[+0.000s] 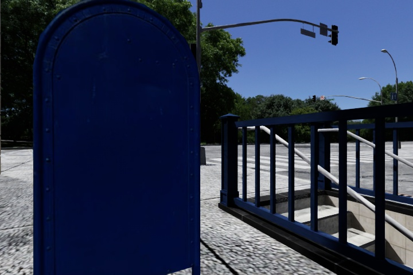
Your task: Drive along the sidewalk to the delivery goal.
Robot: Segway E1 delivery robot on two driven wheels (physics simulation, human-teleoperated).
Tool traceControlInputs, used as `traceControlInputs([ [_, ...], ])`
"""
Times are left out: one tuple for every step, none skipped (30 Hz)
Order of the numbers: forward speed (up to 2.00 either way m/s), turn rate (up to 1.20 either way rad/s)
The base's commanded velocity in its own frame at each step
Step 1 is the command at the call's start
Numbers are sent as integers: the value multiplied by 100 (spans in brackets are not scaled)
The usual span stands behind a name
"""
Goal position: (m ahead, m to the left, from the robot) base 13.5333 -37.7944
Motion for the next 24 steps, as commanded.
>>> traceControlInputs([
  [0, 0],
  [0, 0],
  [0, 0],
  [0, 0],
  [0, 0],
  [0, 0],
  [0, 0],
  [0, 0],
  [0, 0],
  [0, 0],
  [0, 0],
  [0, 0],
  [0, 0],
  [0, 0],
  [0, 0],
  [0, 0],
  [0, 0],
  [0, 0],
  [0, 0],
  [0, 0],
  [0, 0],
  [0, 0],
  [0, 0],
  [0, 0],
])
